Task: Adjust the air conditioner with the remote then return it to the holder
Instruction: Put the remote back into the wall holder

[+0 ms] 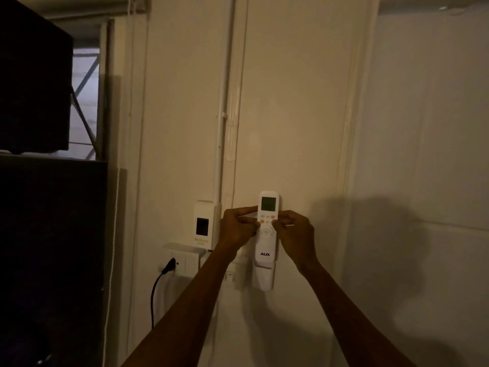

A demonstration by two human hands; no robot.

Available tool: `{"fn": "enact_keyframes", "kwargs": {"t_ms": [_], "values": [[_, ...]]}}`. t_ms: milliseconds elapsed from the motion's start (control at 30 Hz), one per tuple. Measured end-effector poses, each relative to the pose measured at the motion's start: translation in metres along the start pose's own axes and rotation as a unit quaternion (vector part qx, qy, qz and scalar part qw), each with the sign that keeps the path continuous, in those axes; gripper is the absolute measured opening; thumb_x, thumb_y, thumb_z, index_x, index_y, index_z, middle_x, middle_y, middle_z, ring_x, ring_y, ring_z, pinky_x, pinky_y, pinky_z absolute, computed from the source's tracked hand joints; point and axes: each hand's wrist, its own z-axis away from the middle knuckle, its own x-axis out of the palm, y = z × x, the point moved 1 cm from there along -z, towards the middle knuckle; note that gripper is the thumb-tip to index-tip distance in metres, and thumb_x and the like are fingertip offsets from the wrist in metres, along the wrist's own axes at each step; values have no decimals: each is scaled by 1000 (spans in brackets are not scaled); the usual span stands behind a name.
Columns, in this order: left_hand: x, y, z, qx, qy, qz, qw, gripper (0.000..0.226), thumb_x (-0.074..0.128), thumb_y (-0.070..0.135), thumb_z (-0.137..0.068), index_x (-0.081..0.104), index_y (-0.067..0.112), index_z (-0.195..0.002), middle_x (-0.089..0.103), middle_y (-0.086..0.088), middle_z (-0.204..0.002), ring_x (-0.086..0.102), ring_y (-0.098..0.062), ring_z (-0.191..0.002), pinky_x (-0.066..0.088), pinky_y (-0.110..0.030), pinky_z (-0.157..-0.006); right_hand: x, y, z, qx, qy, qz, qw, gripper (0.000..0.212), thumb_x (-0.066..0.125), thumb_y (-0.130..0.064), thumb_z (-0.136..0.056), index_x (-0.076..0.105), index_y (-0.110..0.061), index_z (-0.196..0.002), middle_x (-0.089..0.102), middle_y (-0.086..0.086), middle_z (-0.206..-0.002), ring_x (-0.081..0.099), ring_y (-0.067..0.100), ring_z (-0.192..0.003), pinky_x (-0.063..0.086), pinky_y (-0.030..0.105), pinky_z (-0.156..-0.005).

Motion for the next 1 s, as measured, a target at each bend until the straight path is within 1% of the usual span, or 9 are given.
{"fn": "enact_keyframes", "kwargs": {"t_ms": [100,200,367,433,633,733,867,933,1000], "values": [[2,-11,-8,0,4,-4,1000,45,65,-5,-81,62,8,-124,69,-17,-120,68,-29,-106,59,-43,-86,8,11,-3,0,6,-14,1000,28,69,-15,-82,65,-6,-109,69,12,-115,69,26,-98,59,37,-82],[3,-25,-12,8,0,-20,1000,45,67,-2,-80,62,10,-124,70,-14,-118,68,-28,-107,57,-48,-89,14,22,-3,-9,28,-18,999,26,68,-11,-82,64,-9,-108,69,11,-110,69,24,-93,57,27,-72],[5,-39,-20,26,-4,-15,1000,43,66,-2,-81,63,9,-123,74,-14,-106,70,-23,-101,58,-42,-88,20,34,1,-27,58,-44,997,27,68,-13,-82,58,-12,-106,67,5,-106,64,14,-84,51,15,-62],[7,-41,-22,29,6,-11,999,41,67,-3,-80,66,8,-119,75,-15,-101,70,-25,-100,57,-46,-89,20,36,-1,-27,64,-50,996,27,69,-12,-82,57,-12,-106,67,6,-106,65,15,-84,54,19,-63],[13,-48,-19,38,40,-19,998,33,68,-3,-79,69,5,-111,73,-15,-105,69,-27,-102,57,-46,-90,21,42,4,-32,71,-67,995,24,68,-11,-82,58,-11,-103,66,3,-103,65,15,-87,59,29,-72],[12,-53,-13,37,49,-37,997,33,68,-4,-78,69,4,-110,73,-13,-105,69,-22,-99,57,-35,-88,23,49,10,-28,60,-73,995,21,68,-11,-82,58,-13,-100,63,-2,-98,64,13,-85,57,23,-69],[4,-64,-7,66,17,-114,991,26,70,0,-78,71,4,-104,72,-9,-107,68,-14,-94,55,-16,-74,27,62,22,-14,43,-69,997,18,70,-12,-81,56,-18,-91,64,-2,-95,65,14,-84,55,18,-68],[0,-67,-7,78,0,-151,986,25,71,0,-77,72,2,-102,74,-11,-103,67,-9,-84,57,-16,-72,30,70,28,-9,44,-62,997,16,70,-12,-80,58,-15,-90,67,1,-98,66,15,-85,56,20,-70],[-3,-69,-7,88,-5,-183,979,24,72,2,-77,72,2,-101,75,-13,-100,65,-4,-75,57,-15,-71,32,75,30,-8,55,-52,997,13,70,-12,-80,61,-10,-89,69,4,-100,66,14,-85,52,13,-68]]}}
